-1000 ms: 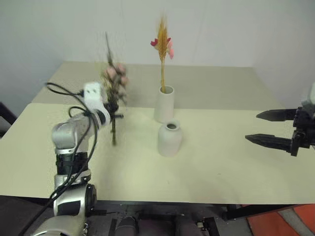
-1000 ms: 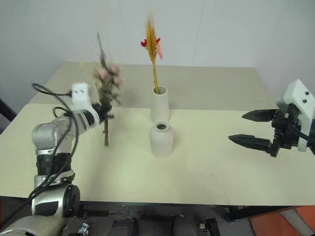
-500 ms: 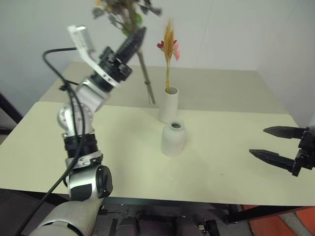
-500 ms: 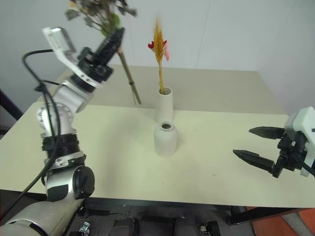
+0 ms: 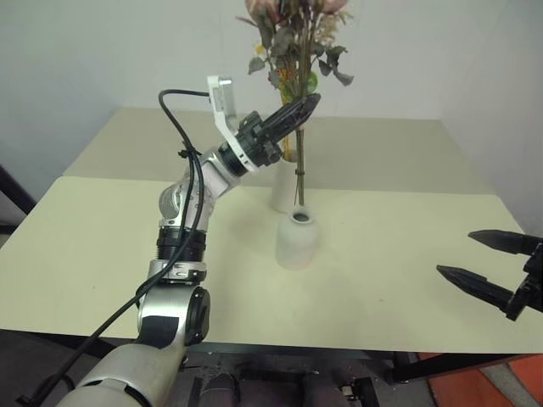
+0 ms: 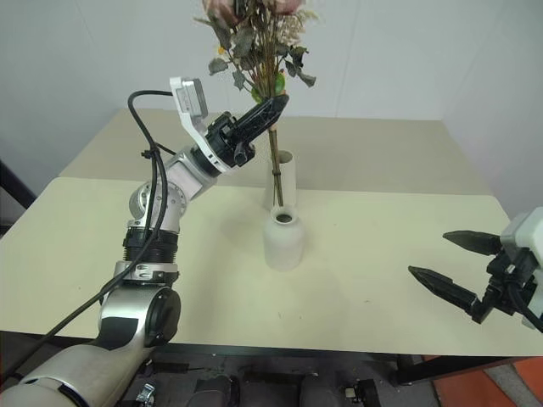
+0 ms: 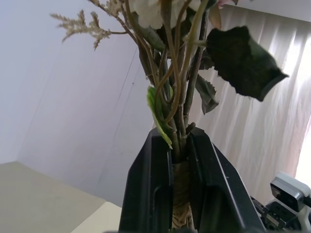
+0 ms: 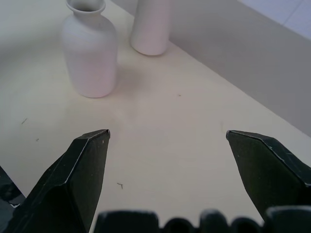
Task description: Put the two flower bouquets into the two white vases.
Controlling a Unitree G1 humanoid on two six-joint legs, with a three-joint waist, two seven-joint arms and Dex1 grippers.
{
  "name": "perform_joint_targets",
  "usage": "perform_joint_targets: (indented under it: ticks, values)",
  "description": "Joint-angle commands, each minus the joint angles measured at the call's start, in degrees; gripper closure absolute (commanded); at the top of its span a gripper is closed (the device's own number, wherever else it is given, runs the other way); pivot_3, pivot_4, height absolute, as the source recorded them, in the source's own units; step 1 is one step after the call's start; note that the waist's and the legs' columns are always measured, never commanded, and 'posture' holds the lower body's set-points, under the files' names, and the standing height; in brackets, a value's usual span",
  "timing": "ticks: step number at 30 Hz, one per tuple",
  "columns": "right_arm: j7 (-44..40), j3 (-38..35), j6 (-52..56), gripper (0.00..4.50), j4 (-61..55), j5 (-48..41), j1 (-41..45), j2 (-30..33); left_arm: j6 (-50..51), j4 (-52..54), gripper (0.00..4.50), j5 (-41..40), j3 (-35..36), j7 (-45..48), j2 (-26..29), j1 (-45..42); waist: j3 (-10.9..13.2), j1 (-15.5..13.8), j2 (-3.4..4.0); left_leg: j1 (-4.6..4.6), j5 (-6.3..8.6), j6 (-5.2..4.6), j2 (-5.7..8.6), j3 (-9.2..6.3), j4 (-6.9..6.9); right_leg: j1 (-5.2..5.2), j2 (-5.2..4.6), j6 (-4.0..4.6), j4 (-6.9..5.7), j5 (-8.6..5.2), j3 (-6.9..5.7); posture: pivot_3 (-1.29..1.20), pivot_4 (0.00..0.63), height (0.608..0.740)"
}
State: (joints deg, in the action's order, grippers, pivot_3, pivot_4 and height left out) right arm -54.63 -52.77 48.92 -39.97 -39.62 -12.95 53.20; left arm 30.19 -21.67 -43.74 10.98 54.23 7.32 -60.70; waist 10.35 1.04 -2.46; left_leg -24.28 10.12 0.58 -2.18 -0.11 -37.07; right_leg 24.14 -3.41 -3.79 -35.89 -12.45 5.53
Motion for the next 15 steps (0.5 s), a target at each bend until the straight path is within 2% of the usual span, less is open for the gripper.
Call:
perform_joint_targets:
  ticks: [1,9,15]
  values:
    - [1.48,-2.02,-0.72,0.0,-1.11,-1.45,0.22,-0.16,-3.27,0.76,4.34,1.91,-1.8,2.65,-0.45,0.17,0.0,-0.11,0.0,-0.01,0.0,0.0,0.0,0.0,0.0,0.0,0.0,0.0,0.02,0.0,0.0,0.0,0.15,0.74]
    - [3.04,-0.03,-2.94,0.0,-0.33,-1.64,2.42,0.21,-9.31,-2.11,4.34,4.64,-1.86,3.12,-3.06,1.67,0.0,-0.04,0.0,-0.01,0.0,0.0,0.01,-0.01,-0.01,-0.01,-0.01,0.0,0.03,0.0,0.01,0.0,0.15,0.74]
    - [3.36,0.5,-3.99,0.0,-0.34,-1.6,2.57,0.35,-12.38,-2.71,4.34,7.99,-4.46,5.87,-2.93,3.58,0.0,-0.19,0.0,-0.02,0.0,0.0,0.01,-0.01,0.0,-0.01,-0.01,-0.01,0.04,0.0,0.01,0.0,0.15,0.74]
